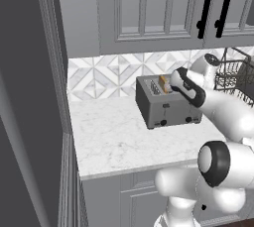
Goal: Start the toaster. Once the lever pops up, take the bread to the plate on the dining counter.
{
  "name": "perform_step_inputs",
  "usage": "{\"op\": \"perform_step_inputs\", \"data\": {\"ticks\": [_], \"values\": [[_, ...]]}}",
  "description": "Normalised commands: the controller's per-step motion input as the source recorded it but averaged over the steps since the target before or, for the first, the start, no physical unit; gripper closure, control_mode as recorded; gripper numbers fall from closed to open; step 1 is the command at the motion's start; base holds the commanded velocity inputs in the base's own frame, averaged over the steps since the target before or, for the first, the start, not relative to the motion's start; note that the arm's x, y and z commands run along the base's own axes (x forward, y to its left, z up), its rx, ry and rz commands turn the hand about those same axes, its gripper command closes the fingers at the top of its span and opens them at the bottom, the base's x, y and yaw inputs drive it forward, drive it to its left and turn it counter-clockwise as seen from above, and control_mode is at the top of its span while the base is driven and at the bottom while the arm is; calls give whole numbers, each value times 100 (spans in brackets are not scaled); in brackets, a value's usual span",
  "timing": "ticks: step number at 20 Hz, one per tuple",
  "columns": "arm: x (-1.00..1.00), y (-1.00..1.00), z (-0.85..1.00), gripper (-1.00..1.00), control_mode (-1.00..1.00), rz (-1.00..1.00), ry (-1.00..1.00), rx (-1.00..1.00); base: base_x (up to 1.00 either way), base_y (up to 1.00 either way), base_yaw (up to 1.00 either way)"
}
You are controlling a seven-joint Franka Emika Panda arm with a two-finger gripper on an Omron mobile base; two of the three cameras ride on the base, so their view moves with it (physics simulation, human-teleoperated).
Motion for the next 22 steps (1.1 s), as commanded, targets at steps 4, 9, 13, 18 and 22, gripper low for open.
{"op": "perform_step_inputs", "data": {"ticks": [4, 9, 13, 18, 22], "values": [[46, 0, -13, -100, -100, 6, -1, 0, 0, 0, 0], [49, 0, -17, -100, -100, 3, 0, 1, 0, 0, 0], [49, 0, -14, -100, -100, 0, 0, 2, 0, 0, 0], [46, 0, -11, -100, -100, 0, 0, 3, 0, 0, 0], [31, 0, -17, -100, -100, 0, -1, 1, 0, 0, 0]]}}
